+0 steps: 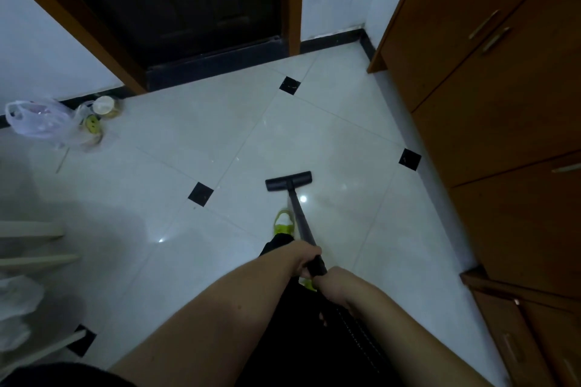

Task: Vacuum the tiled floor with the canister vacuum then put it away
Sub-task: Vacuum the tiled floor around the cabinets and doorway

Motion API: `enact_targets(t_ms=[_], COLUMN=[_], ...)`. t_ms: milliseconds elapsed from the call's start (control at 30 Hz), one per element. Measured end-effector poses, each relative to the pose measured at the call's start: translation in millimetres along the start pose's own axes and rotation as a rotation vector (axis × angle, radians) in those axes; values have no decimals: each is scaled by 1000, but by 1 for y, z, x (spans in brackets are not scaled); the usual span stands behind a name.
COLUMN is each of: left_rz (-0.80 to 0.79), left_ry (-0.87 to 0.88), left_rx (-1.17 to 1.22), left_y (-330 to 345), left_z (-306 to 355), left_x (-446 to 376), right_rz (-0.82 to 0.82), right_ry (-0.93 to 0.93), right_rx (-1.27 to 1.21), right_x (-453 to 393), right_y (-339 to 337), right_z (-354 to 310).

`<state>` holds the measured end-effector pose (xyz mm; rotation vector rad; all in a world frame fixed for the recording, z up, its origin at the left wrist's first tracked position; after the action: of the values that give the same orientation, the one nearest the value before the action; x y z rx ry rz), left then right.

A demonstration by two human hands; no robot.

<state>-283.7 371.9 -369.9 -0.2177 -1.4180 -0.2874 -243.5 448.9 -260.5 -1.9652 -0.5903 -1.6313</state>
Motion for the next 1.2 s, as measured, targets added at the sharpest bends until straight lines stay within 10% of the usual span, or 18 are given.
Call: enact_targets(t_ms=[433, 1200], left_rz=[3, -22], left_ry=[-41, 42], left_rx=[-50, -199], left_y=[15, -101], left_z=[-21, 116], left_x=[8, -19], right_rz=[19, -16], right_ry=[9, 91], right_rx=[38, -288], right_x=[2, -43], right_y=[14, -17], right_z=[25, -135])
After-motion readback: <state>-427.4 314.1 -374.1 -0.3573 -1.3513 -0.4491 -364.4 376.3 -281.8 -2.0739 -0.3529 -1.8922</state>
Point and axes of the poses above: each hand's wrist, its own x-axis away from the middle knuckle, its own y-axis out of the palm, z = x × y, the point moved 5 cm from there along -x, towards the middle knuckle, and after that the axes turned 7 degrees about x, right-handed, at the moved point
